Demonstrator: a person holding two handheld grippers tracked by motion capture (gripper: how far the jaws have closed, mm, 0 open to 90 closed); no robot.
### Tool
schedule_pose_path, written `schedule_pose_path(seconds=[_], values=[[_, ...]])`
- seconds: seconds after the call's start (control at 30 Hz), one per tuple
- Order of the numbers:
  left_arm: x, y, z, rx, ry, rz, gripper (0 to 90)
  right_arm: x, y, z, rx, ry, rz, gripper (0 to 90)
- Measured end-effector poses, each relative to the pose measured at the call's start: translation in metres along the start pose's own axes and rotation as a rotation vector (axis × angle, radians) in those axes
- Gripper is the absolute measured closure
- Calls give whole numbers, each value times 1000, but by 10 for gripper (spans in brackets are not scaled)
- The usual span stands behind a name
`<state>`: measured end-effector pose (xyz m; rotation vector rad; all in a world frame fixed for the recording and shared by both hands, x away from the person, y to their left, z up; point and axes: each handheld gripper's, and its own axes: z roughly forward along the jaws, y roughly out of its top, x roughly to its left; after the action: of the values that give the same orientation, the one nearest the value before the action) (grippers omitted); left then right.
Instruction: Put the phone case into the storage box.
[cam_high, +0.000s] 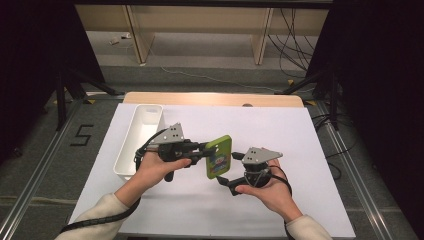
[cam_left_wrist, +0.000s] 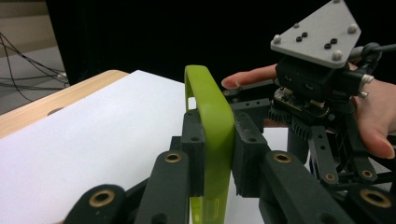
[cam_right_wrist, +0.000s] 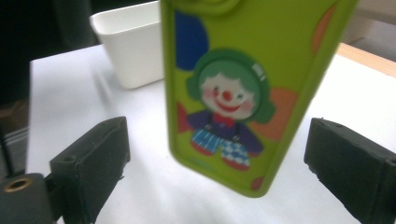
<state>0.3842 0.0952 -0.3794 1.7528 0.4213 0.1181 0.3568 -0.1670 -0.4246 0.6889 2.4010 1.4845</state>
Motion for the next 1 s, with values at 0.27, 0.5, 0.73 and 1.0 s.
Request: schedule_pose_path(seconds=[0.27, 0.5, 0.73, 1.0], values=[[-2, 2, -7, -14, -51, 19, 771, -4, -7, 1, 21, 51, -13, 95], [-4, 3, -11, -8, -124, 43, 771, -8, -11, 2, 30, 80, -25, 131], [-7, 3, -11, -3, -163, 52, 771, -10, -16, 5, 41, 113, -35, 163], [-9, 3, -10, 0, -188, 59, 771, -7, -18, 7, 44, 157, -55, 239]])
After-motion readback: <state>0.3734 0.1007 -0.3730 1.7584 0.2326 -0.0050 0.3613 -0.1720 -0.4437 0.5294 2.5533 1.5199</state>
